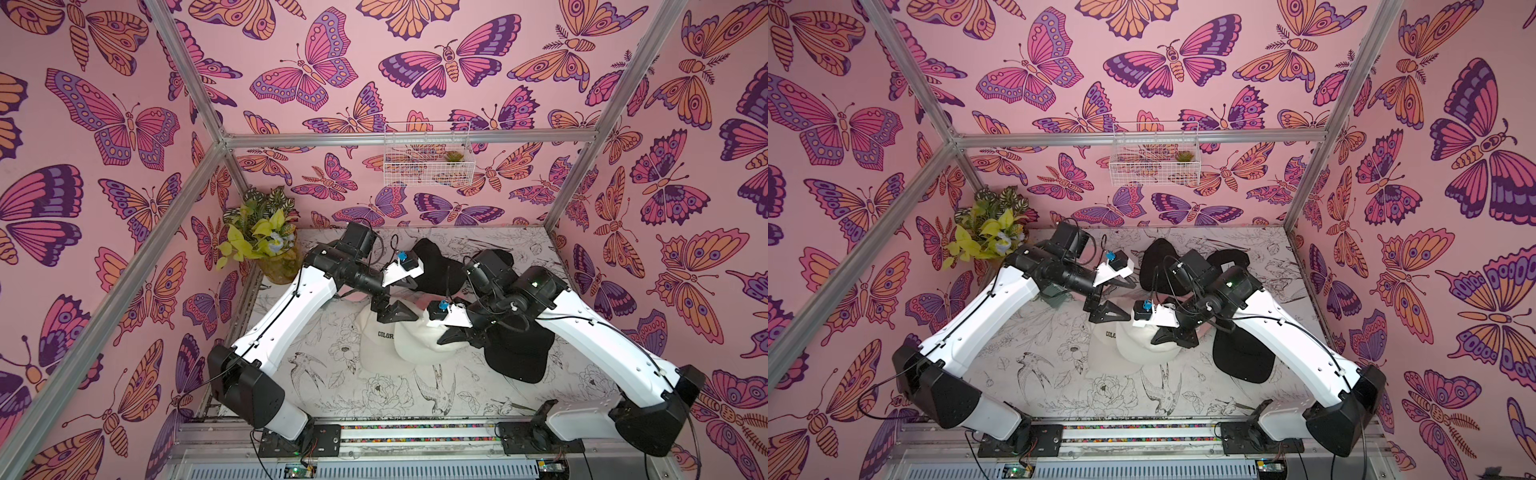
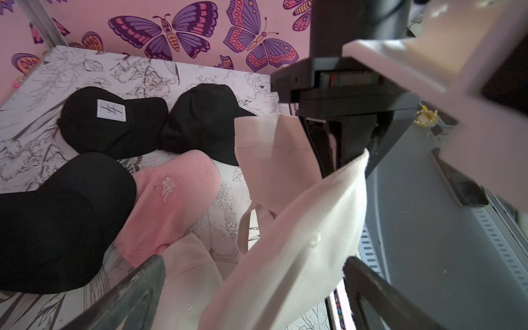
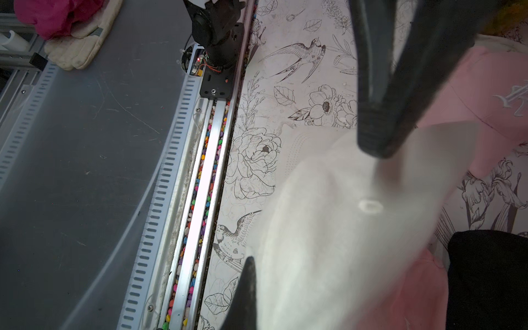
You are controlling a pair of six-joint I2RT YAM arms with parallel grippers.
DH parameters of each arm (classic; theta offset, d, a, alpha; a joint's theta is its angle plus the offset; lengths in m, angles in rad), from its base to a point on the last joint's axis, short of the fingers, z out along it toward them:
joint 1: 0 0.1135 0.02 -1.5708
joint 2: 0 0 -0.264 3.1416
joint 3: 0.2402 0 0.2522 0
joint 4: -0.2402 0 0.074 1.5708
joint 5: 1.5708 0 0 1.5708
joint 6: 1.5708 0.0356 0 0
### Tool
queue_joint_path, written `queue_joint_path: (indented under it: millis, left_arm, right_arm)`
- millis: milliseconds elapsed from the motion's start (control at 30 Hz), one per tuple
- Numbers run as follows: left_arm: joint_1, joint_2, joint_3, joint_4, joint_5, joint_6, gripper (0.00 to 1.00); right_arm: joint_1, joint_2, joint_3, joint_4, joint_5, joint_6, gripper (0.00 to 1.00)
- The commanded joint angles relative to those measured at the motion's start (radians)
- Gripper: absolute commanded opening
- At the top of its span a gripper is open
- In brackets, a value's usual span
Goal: Stack the baseball caps by color
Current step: Place the baseball cap on the baseball cap.
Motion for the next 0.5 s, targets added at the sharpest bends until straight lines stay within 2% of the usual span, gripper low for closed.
queue_joint_path:
  millis: [0, 67, 167, 333, 467]
  left_arm:
    - [-0.016, 0.012, -0.013, -0.059, 0.05, 0.061, 0.97]
    - [-0.017, 0.025, -0.003, -0.064, 0.05, 0.056, 0.93]
    - [-0.019, 0.047, 0.018, -0.087, 0.027, 0.066, 0.93]
    - [-0.025, 0.09, 0.065, -0.195, 0.04, 0.145, 0.91]
    - [-0.028, 0.088, 0.052, -0.208, 0.039, 0.154, 0.82]
  right_arm:
    - [0.009, 0.004, 0.008, 0.004, -0.013, -0.021, 0.0]
    - [0.01, 0.014, 0.019, -0.011, -0.021, -0.04, 0.0]
    - [0.01, 0.004, 0.015, -0.009, -0.053, -0.071, 0.0]
    - [0.01, 0.003, 0.008, 0.017, -0.019, -0.071, 0.0]
    - [0.01, 0.023, 0.021, 0.032, -0.005, -0.07, 0.0]
